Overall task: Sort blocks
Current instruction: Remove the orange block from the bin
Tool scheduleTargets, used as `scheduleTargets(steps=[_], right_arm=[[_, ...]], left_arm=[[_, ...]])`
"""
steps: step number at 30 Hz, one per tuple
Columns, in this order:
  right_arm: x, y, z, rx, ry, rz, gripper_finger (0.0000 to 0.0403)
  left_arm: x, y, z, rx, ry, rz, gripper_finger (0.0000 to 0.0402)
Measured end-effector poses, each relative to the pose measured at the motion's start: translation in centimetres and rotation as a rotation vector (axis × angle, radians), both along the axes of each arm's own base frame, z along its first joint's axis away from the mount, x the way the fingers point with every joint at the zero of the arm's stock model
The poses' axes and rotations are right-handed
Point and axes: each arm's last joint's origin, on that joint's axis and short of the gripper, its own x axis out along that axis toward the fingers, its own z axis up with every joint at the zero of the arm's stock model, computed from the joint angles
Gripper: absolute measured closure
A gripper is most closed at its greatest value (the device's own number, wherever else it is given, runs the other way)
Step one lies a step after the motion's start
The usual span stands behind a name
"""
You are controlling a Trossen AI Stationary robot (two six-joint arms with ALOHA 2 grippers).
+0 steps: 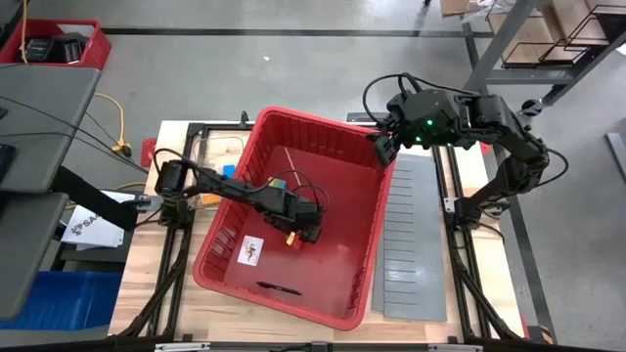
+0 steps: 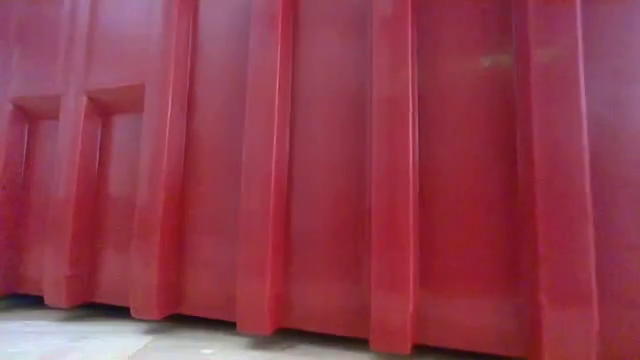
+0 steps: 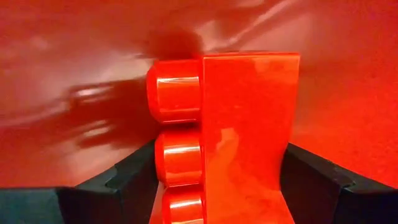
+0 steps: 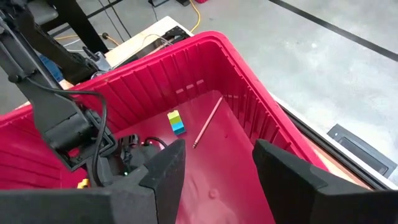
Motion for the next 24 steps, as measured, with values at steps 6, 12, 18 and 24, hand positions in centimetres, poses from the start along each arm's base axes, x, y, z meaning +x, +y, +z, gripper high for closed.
scheduleTargets(steps=[6, 12, 18, 24], right_arm=[[0.0, 0.0, 0.0, -0.015, 0.008, 0.010, 0.0217], [0.0, 0.0, 0.0, -0.020, 0.008, 0.003, 0.0217], [0.0, 0.0, 0.0, -0.009, -0.001, -0.012, 0.0217], [0.1, -0.1, 0.1, -0.022, -0.018, -0.035, 0.0217]], left_arm=[[0.6, 0.6, 7.7, 0.093, -0.247, -0.097, 0.0133], [-3.4, 2.6, 19.4, 0.351, -0.516, -0.084, 0.0133], [-14.1, 5.6, 24.6, 0.644, -0.273, 0.200, 0.0133], [-22.2, 7.0, 24.1, 0.641, -0.133, 0.448, 0.0133]])
